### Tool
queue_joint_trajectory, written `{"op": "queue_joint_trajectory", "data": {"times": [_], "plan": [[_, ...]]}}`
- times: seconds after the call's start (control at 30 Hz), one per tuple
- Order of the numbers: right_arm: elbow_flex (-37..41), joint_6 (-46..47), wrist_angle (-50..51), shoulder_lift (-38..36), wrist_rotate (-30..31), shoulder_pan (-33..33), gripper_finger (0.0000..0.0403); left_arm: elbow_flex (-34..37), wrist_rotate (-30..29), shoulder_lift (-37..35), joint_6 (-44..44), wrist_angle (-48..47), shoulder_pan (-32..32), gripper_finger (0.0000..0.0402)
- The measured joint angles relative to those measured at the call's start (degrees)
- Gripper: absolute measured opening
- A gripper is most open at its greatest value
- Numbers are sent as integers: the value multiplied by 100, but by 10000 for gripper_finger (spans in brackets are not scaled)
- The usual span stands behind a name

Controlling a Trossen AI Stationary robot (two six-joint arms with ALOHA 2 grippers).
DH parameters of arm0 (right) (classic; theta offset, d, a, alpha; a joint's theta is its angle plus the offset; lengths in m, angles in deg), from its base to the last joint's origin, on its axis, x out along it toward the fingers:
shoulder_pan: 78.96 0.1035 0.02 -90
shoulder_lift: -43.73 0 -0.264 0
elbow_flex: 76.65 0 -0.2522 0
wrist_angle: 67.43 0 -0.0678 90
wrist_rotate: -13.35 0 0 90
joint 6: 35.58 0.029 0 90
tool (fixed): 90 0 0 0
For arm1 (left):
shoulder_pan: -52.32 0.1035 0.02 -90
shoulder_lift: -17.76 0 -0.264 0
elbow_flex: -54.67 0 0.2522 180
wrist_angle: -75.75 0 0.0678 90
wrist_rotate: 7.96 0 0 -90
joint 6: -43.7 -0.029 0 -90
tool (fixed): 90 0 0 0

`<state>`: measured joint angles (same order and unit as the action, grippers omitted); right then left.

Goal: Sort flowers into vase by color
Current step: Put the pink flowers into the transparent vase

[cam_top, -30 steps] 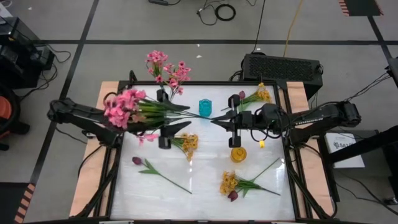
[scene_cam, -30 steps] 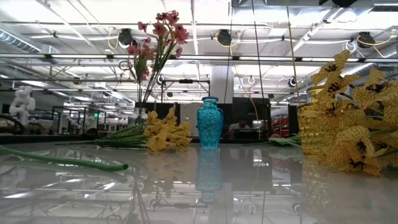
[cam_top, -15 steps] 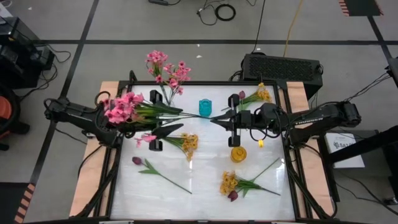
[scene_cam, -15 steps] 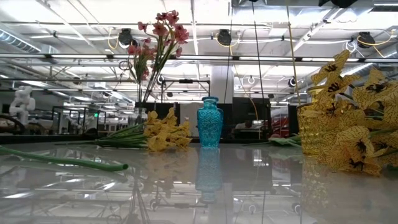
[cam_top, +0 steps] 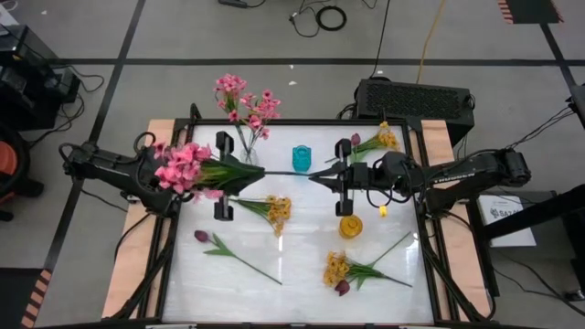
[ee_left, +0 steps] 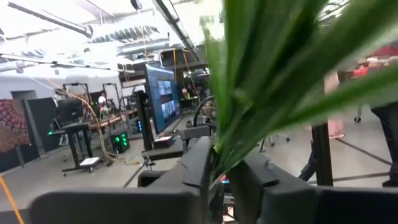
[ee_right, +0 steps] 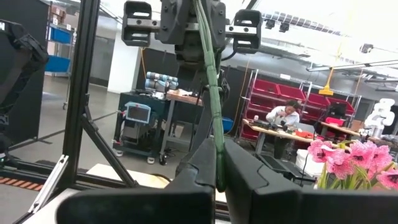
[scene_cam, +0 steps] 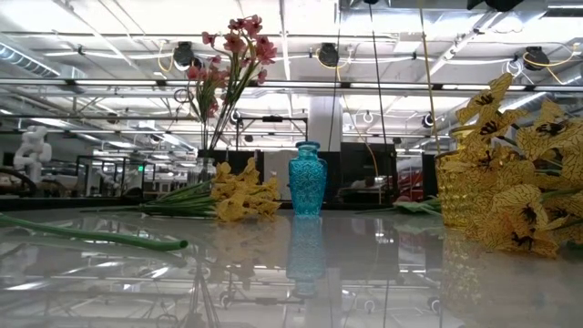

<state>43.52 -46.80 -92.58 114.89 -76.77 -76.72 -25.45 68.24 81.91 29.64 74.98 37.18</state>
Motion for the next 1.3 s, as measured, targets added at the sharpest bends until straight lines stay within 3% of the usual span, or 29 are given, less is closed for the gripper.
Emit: {"op": "queue_joint_trajectory", "data": {"times": [0.1,0.37,0.57,0.73,0.83,1.03,1.3], "plan": [[0,7,73,3,1,0,19,-1,2,-1,-23,-101,0,12],[0,92,300,-52,132,-4,92,-1,-419,-228,52,-708,-37,14],[-11,2,896,-261,1007,-2,142,-1,-1340,-661,285,-1694,-272,12],[-11,-9,1230,-489,1410,-2,167,-1,-3046,-904,648,-2942,-542,12],[-9,-17,1377,-608,1409,-2,174,-1,-3676,-937,1028,-3615,-604,12],[-5,-9,1614,-778,1403,-2,176,14,-4364,-941,2077,-4949,-605,11],[-4,-13,1665,-782,1381,-2,176,797,-4988,-1314,2571,-5098,-557,11]]}}
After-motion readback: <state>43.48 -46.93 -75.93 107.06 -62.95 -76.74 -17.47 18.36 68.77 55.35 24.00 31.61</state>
